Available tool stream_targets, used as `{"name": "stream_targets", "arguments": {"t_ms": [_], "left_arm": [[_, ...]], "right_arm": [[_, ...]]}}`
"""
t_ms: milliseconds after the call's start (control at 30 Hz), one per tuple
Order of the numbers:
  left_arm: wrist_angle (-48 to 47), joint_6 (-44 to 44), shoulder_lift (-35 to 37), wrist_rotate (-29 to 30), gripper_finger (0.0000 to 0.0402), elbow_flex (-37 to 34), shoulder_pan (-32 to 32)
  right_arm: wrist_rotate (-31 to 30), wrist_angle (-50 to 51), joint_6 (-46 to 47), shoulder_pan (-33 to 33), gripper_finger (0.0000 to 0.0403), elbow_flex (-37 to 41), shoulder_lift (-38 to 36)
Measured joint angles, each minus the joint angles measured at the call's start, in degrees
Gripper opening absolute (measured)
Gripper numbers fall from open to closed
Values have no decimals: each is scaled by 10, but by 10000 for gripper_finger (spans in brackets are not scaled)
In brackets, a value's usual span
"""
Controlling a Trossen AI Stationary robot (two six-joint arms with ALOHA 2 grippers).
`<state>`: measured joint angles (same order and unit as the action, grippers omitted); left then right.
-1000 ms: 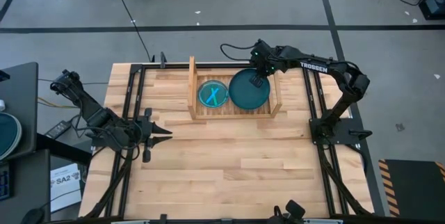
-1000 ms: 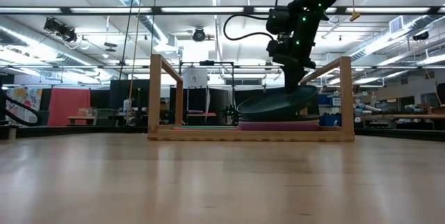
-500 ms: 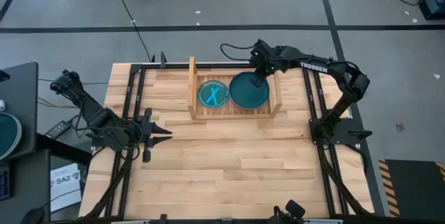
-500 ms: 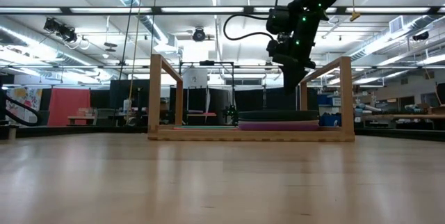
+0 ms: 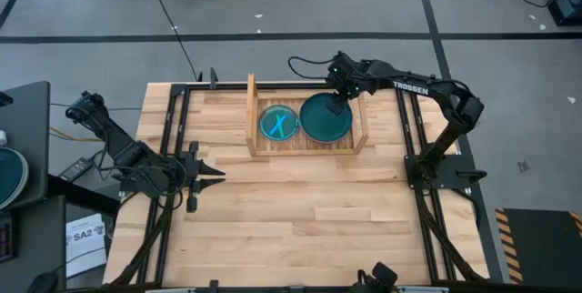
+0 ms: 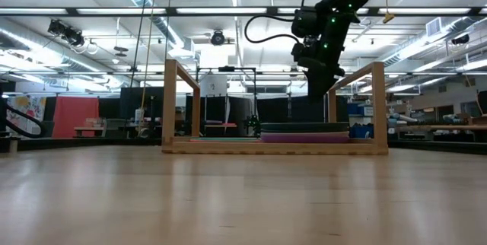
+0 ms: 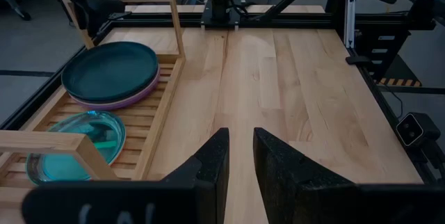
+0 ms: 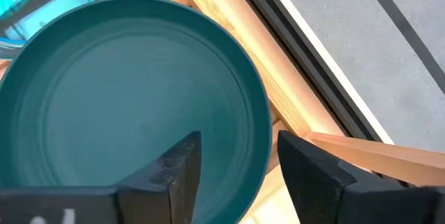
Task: Place and stack plates onto a shelf
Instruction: Return to Home Position
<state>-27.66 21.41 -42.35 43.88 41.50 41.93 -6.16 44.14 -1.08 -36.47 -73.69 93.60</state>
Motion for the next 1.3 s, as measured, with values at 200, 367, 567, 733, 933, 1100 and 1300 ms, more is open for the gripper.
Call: {"name": "stream_targets", "arguments": {"t_ms": [200, 367, 567, 733, 933, 1100, 1300], "left_arm": [[0, 0, 0, 0, 73, 0, 0], [9, -7, 0, 0, 73, 0, -2], [97, -119, -7, -39, 72, 0, -33], [212, -246, -20, -144, 62, 0, -102], [275, -311, -27, -275, 51, 1, -230], [251, -311, 9, -278, 50, 1, -329], [131, -306, 112, -279, 50, 0, -400]], "right_arm": [[0, 0, 0, 0, 201, 0, 0], [2, -28, 16, 0, 199, 0, 0], [34, -106, 52, 9, 199, 0, 0], [53, -160, 56, 24, 198, 0, 0], [62, -184, 57, 58, 197, 0, 0], [64, -184, 56, 106, 197, 0, 0], [89, -179, 55, 158, 197, 0, 0]]}}
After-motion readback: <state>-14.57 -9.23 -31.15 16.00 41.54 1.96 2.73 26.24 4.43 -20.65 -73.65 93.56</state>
